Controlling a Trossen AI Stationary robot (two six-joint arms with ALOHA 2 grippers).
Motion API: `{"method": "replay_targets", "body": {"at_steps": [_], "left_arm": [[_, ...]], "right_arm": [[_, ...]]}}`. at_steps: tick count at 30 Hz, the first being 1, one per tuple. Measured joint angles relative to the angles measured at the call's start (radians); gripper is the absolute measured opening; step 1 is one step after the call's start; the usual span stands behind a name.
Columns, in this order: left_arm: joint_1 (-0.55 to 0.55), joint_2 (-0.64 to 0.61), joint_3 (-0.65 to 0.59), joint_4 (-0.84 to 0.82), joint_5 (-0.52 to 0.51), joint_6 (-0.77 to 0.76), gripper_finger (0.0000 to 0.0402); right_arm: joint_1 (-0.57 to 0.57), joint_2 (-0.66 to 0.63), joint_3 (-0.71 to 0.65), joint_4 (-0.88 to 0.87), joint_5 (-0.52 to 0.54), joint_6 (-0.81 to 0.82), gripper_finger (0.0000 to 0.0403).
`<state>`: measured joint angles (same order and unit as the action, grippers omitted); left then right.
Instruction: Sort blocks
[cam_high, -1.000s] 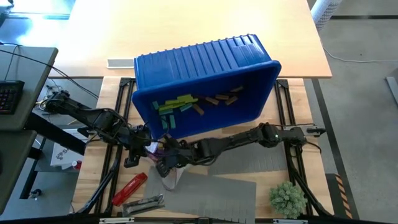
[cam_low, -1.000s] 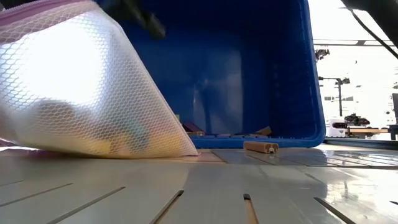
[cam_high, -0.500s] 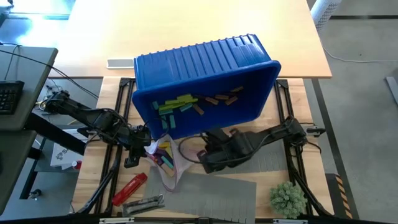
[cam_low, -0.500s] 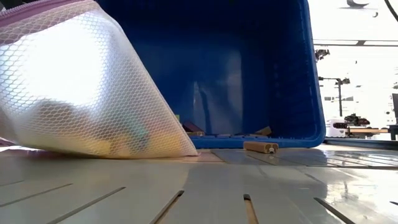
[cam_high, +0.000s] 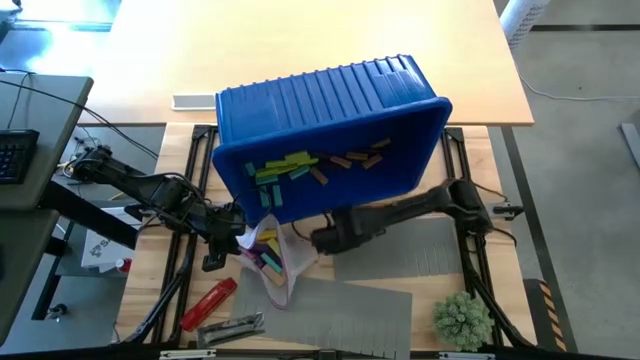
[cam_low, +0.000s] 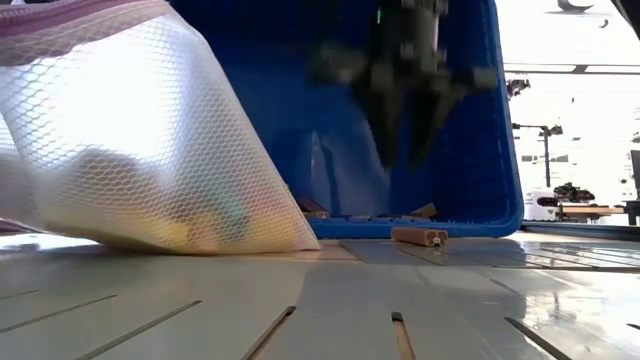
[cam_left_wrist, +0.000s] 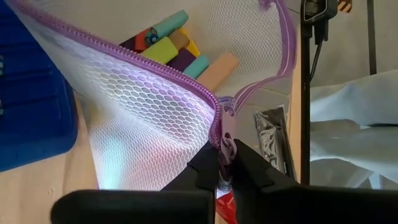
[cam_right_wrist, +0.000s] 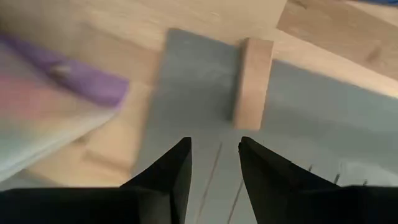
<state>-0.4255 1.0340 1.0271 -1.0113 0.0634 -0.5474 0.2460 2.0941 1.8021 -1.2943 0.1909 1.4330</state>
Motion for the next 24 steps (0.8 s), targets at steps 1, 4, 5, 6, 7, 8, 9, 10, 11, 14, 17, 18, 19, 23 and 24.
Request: {"method": "replay_targets", "body": {"at_steps": [1, 4, 5, 6, 7, 8, 9, 10, 11, 14, 17, 18, 19, 23, 24], "left_arm": [[0.0, 0.0, 0.0, -0.001, 0.003, 0.0, 0.0], [-0.001, 0.0, 0.0, -0.005, 0.022, -0.011, 0.0], [-0.001, 0.0, 0.0, -0.006, 0.029, -0.018, 0.0], [-0.001, 0.0, 0.0, -0.006, 0.036, -0.025, 0.0], [-0.001, 0.0, 0.0, -0.008, 0.044, -0.029, 0.0], [-0.001, 0.0, 0.0, -0.011, 0.056, -0.037, 0.0], [-0.001, 0.0, 0.0, -0.013, 0.068, -0.044, 0.0], [-0.002, 0.0, 0.0, -0.013, 0.079, -0.05, 0.0], [-0.005, 0.0, 0.0, -0.015, 0.084, -0.053, 0.0], [-0.017, 0.0, 0.0, -0.016, 0.088, -0.069, 0.0], [-0.025, 0.0, 0.0, -0.016, 0.089, -0.081, 0.0], [-0.028, 0.0, 0.0, -0.017, 0.09, -0.088, 0.0], [-0.03, 0.0, 0.0, -0.017, 0.09, -0.094, 0.0], [-0.03, 0.0, 0.0, -0.016, 0.086, -0.096, 0.0], [-0.03, 0.0, 0.0, -0.016, 0.085, -0.094, 0.0]], "right_arm": [[-0.021, 0.0, -0.026, 0.017, -0.02, -0.017, 0.012], [-0.082, -0.009, -0.099, 0.039, -0.058, -0.058, 0.012], [-0.103, -0.013, -0.119, 0.064, -0.073, -0.08, 0.012], [-0.124, -0.021, -0.141, 0.09, -0.091, -0.103, 0.012], [-0.141, -0.028, -0.165, 0.112, -0.098, -0.124, 0.012], [-0.158, -0.03, -0.187, 0.137, -0.101, -0.138, 0.012], [-0.174, -0.033, -0.21, 0.159, -0.114, -0.152, 0.012], [-0.189, -0.038, -0.234, 0.197, -0.13, -0.164, 0.012], [-0.202, -0.039, -0.257, 0.245, -0.15, -0.177, 0.012], [-0.226, -0.048, -0.307, 0.328, -0.219, -0.184, 0.012], [-0.227, -0.048, -0.337, 0.34, -0.236, -0.185, 0.012], [-0.227, -0.048, -0.343, 0.337, -0.25, -0.185, 0.012], [-0.225, -0.049, -0.345, 0.334, -0.26, -0.185, 0.012], [-0.206, -0.081, -0.339, 0.338, -0.241, -0.179, 0.012], [-0.201, -0.095, -0.337, 0.339, -0.225, -0.177, 0.012]]}}
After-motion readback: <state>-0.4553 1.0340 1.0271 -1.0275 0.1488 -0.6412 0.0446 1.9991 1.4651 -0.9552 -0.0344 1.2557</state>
